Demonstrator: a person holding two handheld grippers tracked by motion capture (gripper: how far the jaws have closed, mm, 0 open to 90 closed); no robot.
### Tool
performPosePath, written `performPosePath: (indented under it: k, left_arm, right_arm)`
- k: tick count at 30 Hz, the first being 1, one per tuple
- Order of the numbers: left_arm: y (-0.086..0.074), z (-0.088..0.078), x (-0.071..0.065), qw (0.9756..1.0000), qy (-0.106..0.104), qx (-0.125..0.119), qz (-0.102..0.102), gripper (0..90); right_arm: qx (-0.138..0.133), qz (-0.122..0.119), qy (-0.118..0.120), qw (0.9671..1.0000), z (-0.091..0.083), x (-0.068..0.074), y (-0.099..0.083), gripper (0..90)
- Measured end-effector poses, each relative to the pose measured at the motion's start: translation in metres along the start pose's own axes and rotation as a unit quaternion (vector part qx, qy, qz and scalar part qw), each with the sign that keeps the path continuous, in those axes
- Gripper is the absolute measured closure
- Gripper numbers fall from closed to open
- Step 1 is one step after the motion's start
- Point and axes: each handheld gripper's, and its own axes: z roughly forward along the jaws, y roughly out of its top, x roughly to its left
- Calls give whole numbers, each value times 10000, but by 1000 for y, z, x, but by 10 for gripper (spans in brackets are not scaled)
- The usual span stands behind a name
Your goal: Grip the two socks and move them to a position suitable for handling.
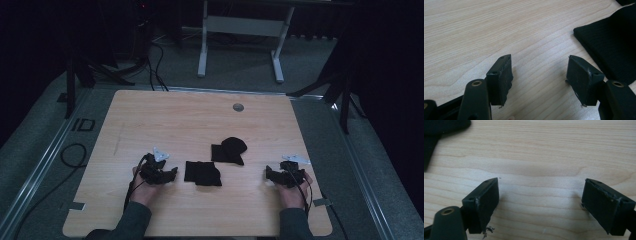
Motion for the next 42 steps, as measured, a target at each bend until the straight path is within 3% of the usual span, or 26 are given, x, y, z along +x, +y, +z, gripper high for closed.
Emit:
performPosePath:
  k: [9, 15, 20, 25, 27, 29, 34, 42]
  left_arm:
    - [0, 0, 0, 10000, -23, 15, 32, 372]
    - [0, 0, -1, 10000, -22, 18, 29, 357]
    - [0, 0, -1, 10000, -22, 17, 27, 353]
    - [0, 0, -2, 10000, -21, 13, 12, 348]
    - [0, 0, -2, 10000, -25, 18, 10, 345]
    - [0, 0, -2, 10000, -30, 19, 14, 344]
    - [0, 0, -2, 10000, -29, 9, 14, 345]
    - [-1, 0, -2, 10000, -19, -11, 13, 345]
  right_arm:
    - [204, -144, 112, 9996, -7, 10, 4, 315]
    - [259, -340, 335, 9985, -10, 18, 6, 427]
    - [195, -492, 504, 9973, -16, 25, 9, 469]
    - [198, -882, 693, 9935, -19, 43, 14, 499]
    - [193, -933, 704, 9930, -20, 46, 15, 497]
    - [189, -1138, 877, 9894, -23, 56, 16, 515]
    - [108, -1337, 1207, 9836, -31, 72, 20, 572]
    - [-6, -1684, 1655, 9717, -46, 106, 29, 568]
